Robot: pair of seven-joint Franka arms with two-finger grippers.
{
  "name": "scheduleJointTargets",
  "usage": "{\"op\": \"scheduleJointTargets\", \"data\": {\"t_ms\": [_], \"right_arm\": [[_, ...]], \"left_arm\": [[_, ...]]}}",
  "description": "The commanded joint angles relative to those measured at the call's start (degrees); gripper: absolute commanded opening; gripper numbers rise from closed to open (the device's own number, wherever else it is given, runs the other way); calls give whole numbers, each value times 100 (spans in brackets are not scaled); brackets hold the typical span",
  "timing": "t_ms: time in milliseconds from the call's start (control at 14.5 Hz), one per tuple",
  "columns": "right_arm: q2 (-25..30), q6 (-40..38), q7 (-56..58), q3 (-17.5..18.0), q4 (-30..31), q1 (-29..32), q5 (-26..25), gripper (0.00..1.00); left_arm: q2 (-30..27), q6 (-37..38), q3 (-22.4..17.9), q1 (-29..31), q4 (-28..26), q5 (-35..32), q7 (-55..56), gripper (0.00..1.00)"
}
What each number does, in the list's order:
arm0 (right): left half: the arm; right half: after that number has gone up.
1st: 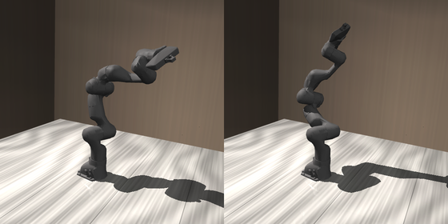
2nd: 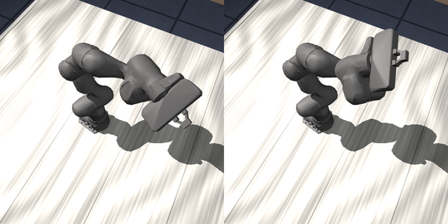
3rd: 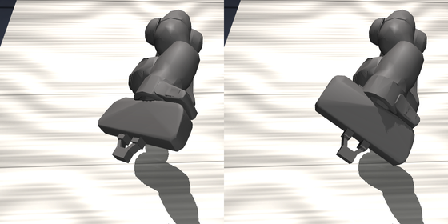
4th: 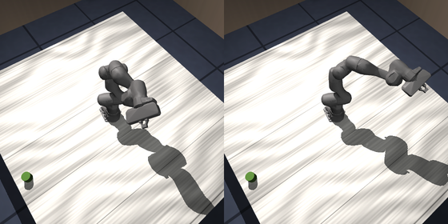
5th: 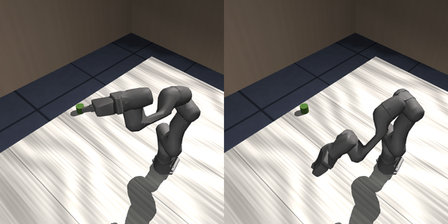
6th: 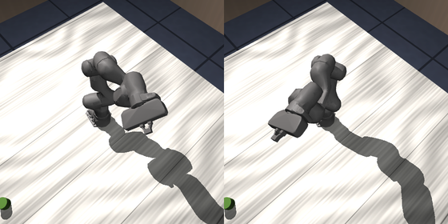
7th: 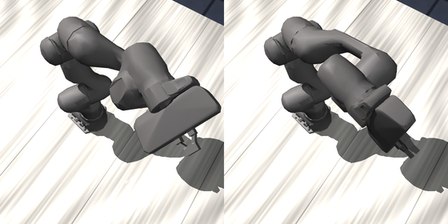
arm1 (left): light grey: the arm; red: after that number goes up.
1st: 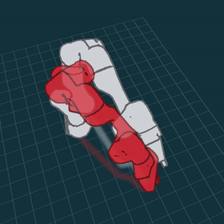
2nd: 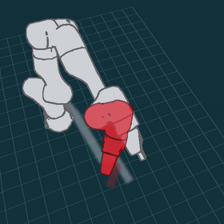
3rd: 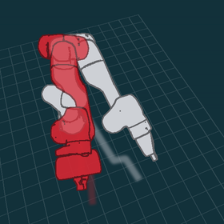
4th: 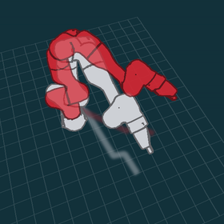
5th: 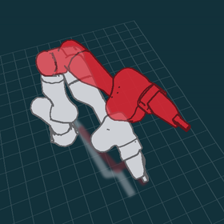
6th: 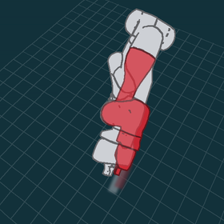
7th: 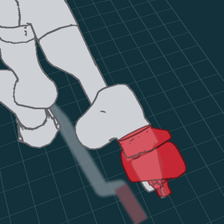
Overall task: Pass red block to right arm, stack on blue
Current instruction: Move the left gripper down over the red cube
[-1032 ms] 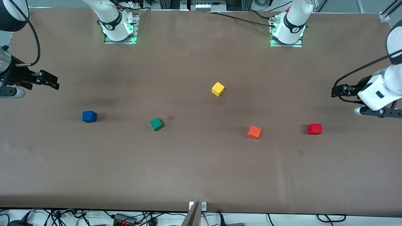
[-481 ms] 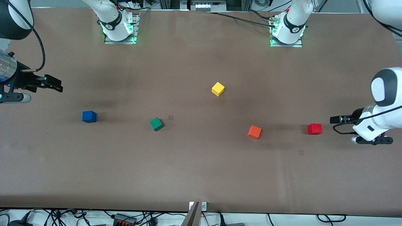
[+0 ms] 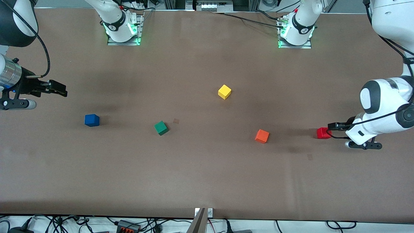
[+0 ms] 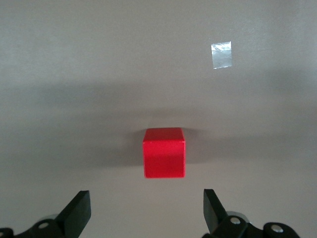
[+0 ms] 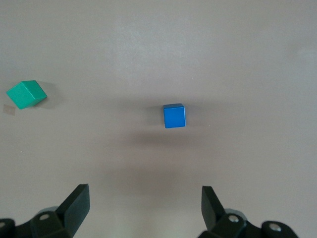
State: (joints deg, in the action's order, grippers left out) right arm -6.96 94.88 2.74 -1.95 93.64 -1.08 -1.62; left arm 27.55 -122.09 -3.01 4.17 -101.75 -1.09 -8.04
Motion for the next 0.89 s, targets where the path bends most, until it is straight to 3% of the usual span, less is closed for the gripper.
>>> {"op": "scheduleJointTargets", "data": {"t_ms": [0,206,825], "right_arm": [[-7,-84,51,1,-83,-24,38,100],[-15,-84,69,10,-83,-15,65,100],[-68,-66,51,10,-101,-112,152,100]], "left_arm": [[-30,-926,11,-22,-581,13,-145,100],[-4,-1631,28,-22,-1030,13,-145,100],[383,-2337,37,14,-1058,22,-409,98]]}}
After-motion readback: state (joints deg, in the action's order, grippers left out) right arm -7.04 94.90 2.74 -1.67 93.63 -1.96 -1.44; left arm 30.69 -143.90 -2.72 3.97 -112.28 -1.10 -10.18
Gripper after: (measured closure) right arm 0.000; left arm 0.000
